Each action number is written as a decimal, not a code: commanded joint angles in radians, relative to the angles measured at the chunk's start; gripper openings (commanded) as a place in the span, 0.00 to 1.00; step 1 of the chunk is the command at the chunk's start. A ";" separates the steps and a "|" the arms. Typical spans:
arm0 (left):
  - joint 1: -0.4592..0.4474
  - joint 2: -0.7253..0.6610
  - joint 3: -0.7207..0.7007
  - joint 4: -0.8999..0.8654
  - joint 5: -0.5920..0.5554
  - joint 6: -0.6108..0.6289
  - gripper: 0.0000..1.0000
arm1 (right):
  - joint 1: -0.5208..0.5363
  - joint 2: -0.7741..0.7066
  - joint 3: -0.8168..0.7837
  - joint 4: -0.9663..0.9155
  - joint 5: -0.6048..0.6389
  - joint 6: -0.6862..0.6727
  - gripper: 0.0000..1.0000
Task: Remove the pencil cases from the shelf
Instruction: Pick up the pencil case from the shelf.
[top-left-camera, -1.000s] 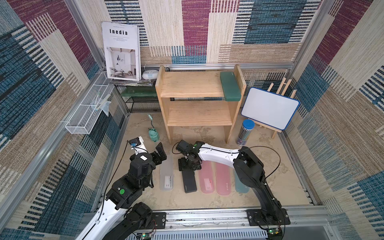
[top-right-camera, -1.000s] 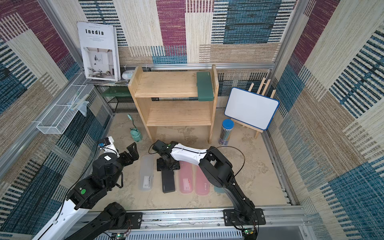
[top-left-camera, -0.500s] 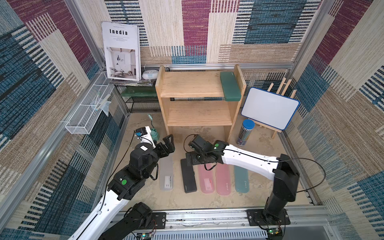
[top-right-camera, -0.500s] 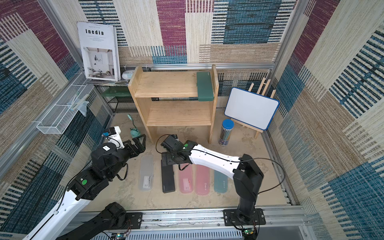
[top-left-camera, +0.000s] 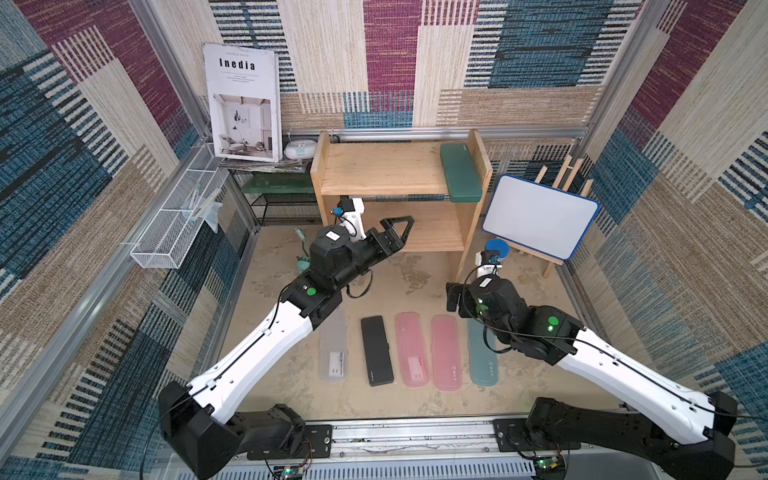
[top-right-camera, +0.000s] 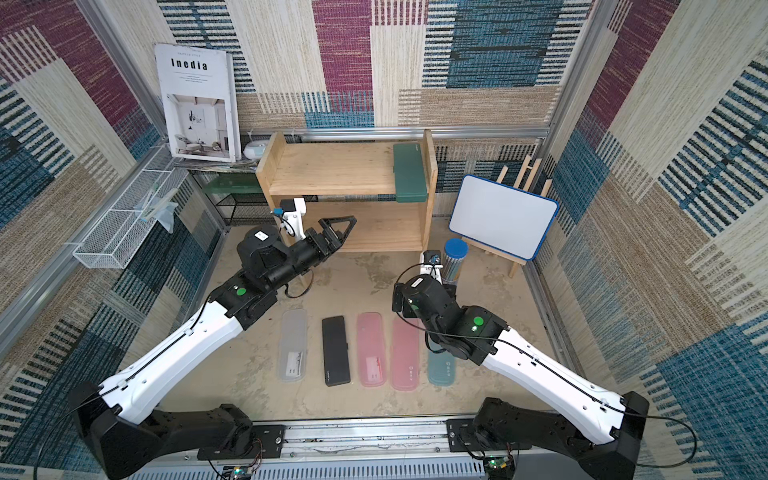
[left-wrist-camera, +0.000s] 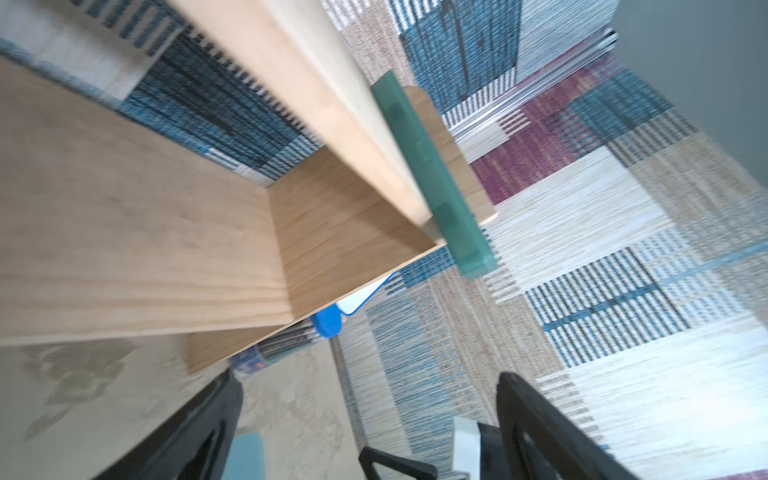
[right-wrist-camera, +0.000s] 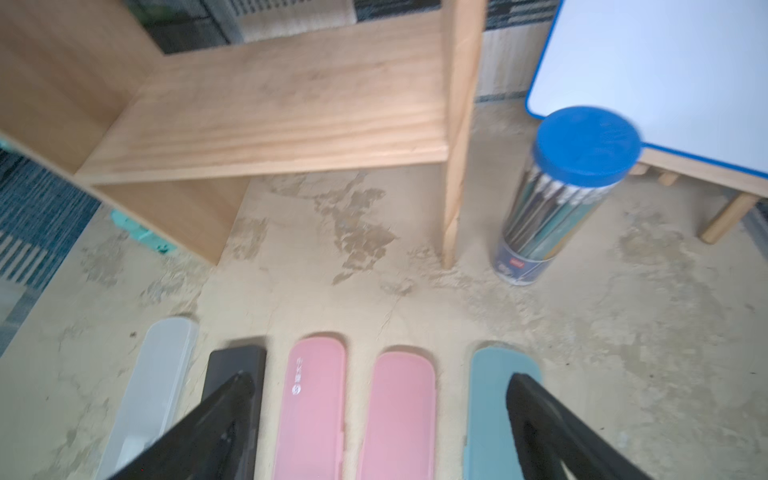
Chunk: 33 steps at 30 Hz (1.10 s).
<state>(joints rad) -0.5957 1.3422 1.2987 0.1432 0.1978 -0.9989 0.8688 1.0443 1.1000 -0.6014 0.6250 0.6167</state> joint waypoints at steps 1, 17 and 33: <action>-0.014 0.102 0.102 0.144 0.092 -0.114 0.99 | -0.073 -0.018 0.031 -0.004 -0.001 -0.052 0.99; -0.081 0.452 0.497 0.083 0.144 -0.207 0.94 | -0.222 -0.027 0.091 0.012 -0.093 -0.161 0.99; -0.085 0.488 0.569 -0.012 0.141 -0.201 0.33 | -0.255 -0.044 0.050 0.040 -0.133 -0.167 0.99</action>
<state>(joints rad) -0.6800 1.8267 1.8656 0.1326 0.3359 -1.1988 0.6140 1.0054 1.1496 -0.5865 0.4965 0.4557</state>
